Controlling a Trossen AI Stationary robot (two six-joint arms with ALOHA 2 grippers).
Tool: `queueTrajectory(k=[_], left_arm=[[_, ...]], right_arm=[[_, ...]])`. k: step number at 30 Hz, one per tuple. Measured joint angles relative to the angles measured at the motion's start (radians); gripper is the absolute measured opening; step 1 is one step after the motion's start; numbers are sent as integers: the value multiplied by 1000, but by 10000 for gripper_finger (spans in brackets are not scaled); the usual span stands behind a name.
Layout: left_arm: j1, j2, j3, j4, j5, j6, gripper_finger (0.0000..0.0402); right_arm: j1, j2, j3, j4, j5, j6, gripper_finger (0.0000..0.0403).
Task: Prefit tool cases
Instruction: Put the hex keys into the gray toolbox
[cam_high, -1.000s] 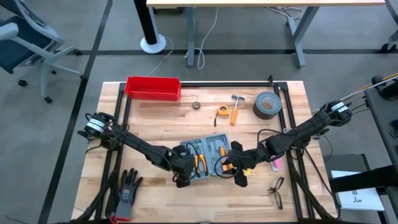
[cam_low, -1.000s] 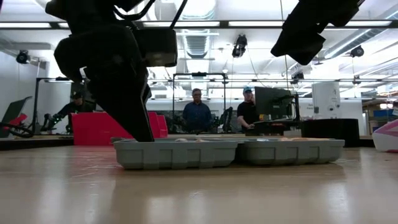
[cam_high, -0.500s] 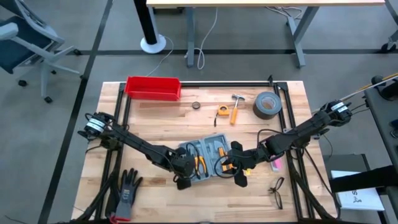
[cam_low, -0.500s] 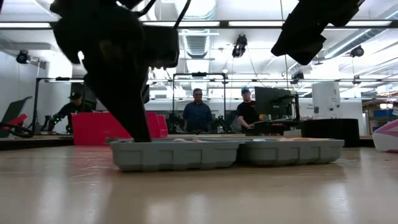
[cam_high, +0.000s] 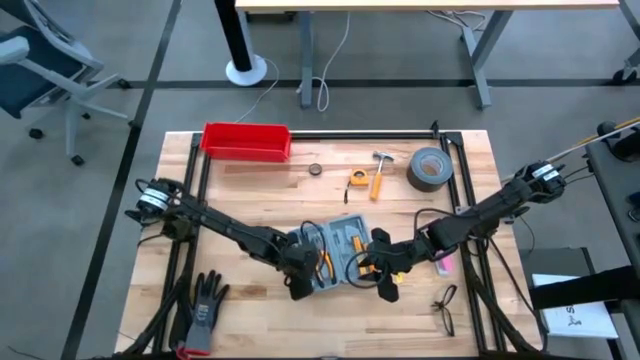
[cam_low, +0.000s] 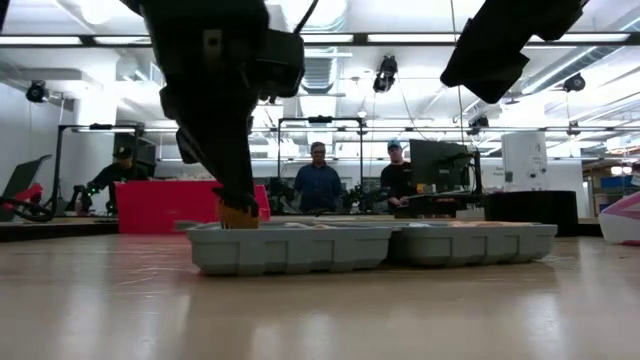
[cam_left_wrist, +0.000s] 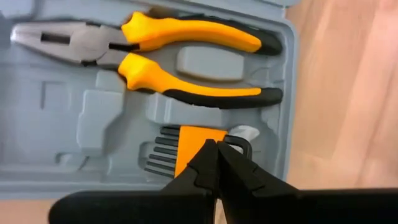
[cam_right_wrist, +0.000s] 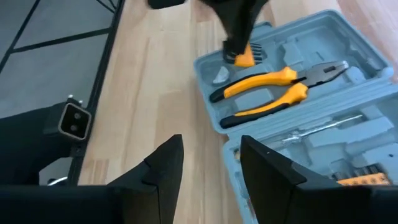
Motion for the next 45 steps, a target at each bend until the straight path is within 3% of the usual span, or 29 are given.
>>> queueTrajectory(k=[6, 17, 33, 45], left_arm=[[37, -4, 0, -3, 74, -74, 0], [50, -58, 0, 0, 101, -58, 0], [49, -59, 0, 7, 124, 334, 0], [63, -59, 0, -52, 119, 695, 0]], right_arm=[[21, 0, 0, 7, 0, 7, 132], [23, 0, 0, 34, 1, 11, 136], [23, 0, 0, 33, 27, 27, 117], [23, 0, 0, 33, 28, 46, 139]])
